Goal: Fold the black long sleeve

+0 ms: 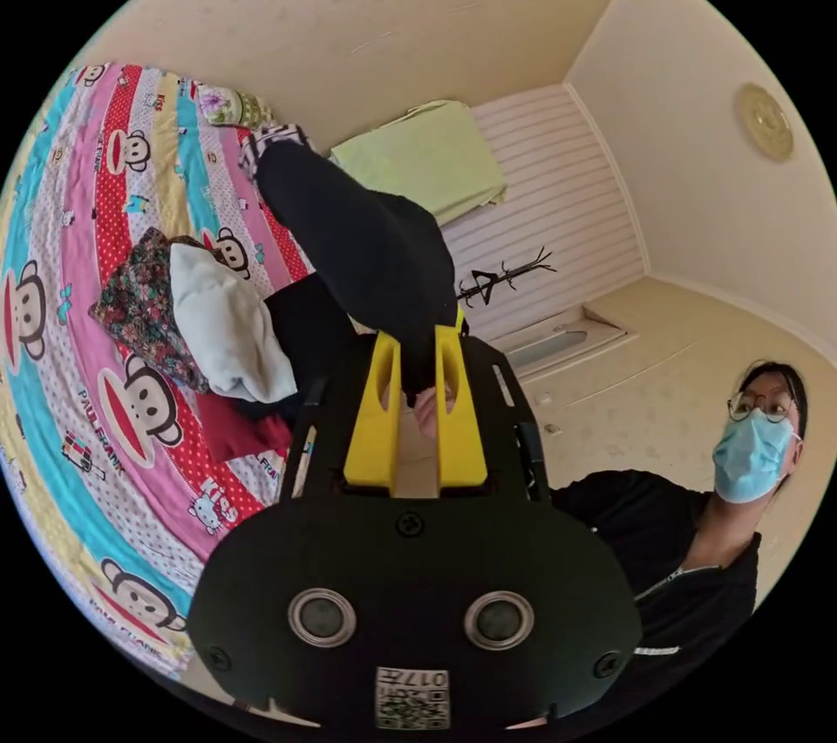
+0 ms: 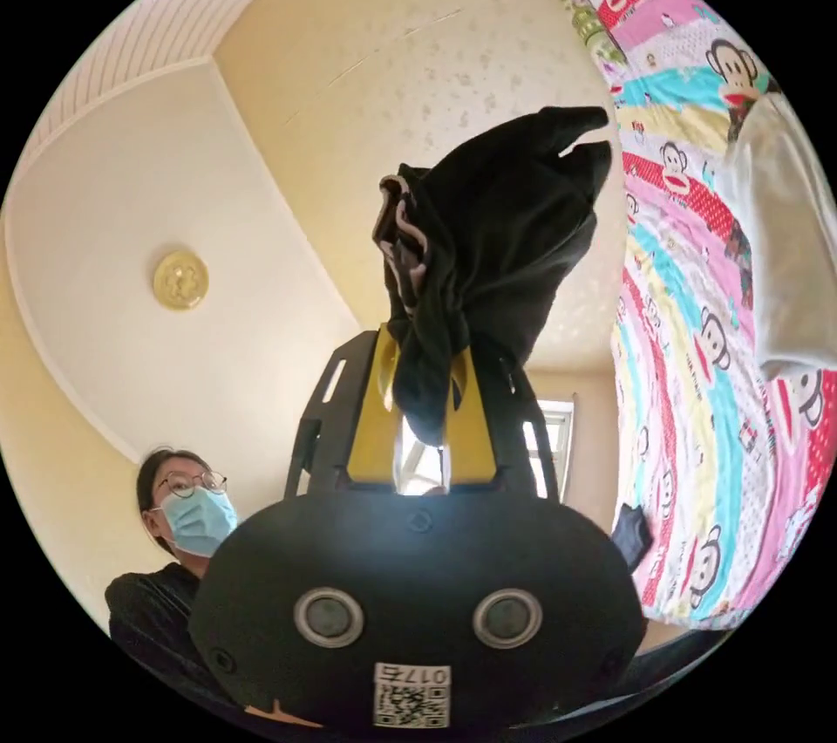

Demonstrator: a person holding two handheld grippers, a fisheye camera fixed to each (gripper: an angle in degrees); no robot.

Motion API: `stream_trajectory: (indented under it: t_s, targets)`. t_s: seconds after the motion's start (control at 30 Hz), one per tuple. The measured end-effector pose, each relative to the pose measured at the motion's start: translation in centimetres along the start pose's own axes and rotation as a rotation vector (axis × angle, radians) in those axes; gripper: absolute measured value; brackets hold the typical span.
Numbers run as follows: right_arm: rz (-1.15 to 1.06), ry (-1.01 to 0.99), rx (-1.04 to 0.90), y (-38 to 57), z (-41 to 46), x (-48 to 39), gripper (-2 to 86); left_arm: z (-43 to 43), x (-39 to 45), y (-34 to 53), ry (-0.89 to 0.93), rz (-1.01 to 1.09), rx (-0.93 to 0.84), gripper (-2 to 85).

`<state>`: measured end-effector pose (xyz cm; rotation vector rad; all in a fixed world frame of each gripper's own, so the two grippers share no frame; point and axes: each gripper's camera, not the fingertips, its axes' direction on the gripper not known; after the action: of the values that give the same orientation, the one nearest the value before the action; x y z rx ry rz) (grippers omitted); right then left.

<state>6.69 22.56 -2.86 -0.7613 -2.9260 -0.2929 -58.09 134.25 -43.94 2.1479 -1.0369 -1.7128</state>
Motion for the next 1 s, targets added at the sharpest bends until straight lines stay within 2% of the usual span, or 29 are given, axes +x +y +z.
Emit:
stream_trajectory:
  t_s: [0.1, 0.17, 0.23, 0.3, 0.4, 0.47, 0.57, 0.63, 0.7, 0.73, 0.8, 0.83, 0.9, 0.97, 1.0]
  targets:
    - [-0.094, 0.260, 0.024, -0.7, -2.9, 3.8, 7.4, 6.3, -4.8, -1.1, -0.084, -0.128, -0.060, 8.4]
    - [0.000, 0.427, 0.030, -0.1, -5.9, 8.4, 7.4, 10.0, -9.6, 1.0, -0.144, -0.297, -0.148, 9.1]
    - [0.180, 0.583, 0.086, 3.3, -10.6, 13.5, 7.3, 12.9, -14.2, 5.5, -0.130, -0.462, -0.235, 8.8]
    - [0.226, 0.490, 0.152, 7.0, -13.2, 14.7, 7.3, 14.1, -17.7, 13.1, -0.029, -0.600, -0.270, 7.9]
    - [0.261, 0.326, 0.168, 13.2, -15.5, 14.2, 6.9, 11.2, -18.7, 21.4, 0.015, -0.667, -0.225, 5.5]
    - [0.260, 0.314, 0.158, 16.3, -16.5, 12.7, 5.9, 7.7, -17.4, 24.6, 0.030, -0.655, -0.142, 2.9]
    - [0.149, 0.329, 0.077, 19.1, -16.5, 8.8, 3.8, -0.1, -11.8, 27.4, 0.089, -0.515, 0.095, -0.5]
    - [-0.053, 0.344, -0.021, 19.8, -14.3, 4.2, 2.5, -5.4, -6.1, 27.9, 0.085, -0.354, 0.231, -0.8]
    - [-0.186, 0.308, -0.113, 19.8, -11.1, 0.9, 1.9, -12.6, 4.1, 28.6, -0.040, -0.081, 0.363, -0.9]
    - [-0.265, 0.273, -0.193, 19.7, -8.5, -1.1, 1.8, -14.2, 6.8, 28.9, -0.083, -0.013, 0.382, -0.9]
    - [-0.416, 0.264, -0.301, 20.2, -3.9, -4.3, 1.9, -19.5, 18.3, 31.5, -0.375, 0.213, 0.480, -0.8]
    - [-0.531, 0.276, -0.362, 21.2, -0.6, -6.4, 2.1, -20.5, 21.1, 32.4, -0.463, 0.261, 0.514, -0.7]
    - [-0.714, 0.266, -0.455, 23.7, 4.4, -9.2, 2.7, -22.6, 30.9, 37.0, -0.780, 0.461, 0.648, -0.2]
    - [-0.868, 0.240, -0.549, 27.2, 8.9, -11.1, 3.6, -22.9, 36.4, 40.7, -0.950, 0.592, 0.725, 1.2]
    - [-0.947, 0.246, -0.605, 29.9, 11.6, -11.7, 4.6, -22.8, 38.9, 43.2, -1.039, 0.650, 0.805, 4.9]
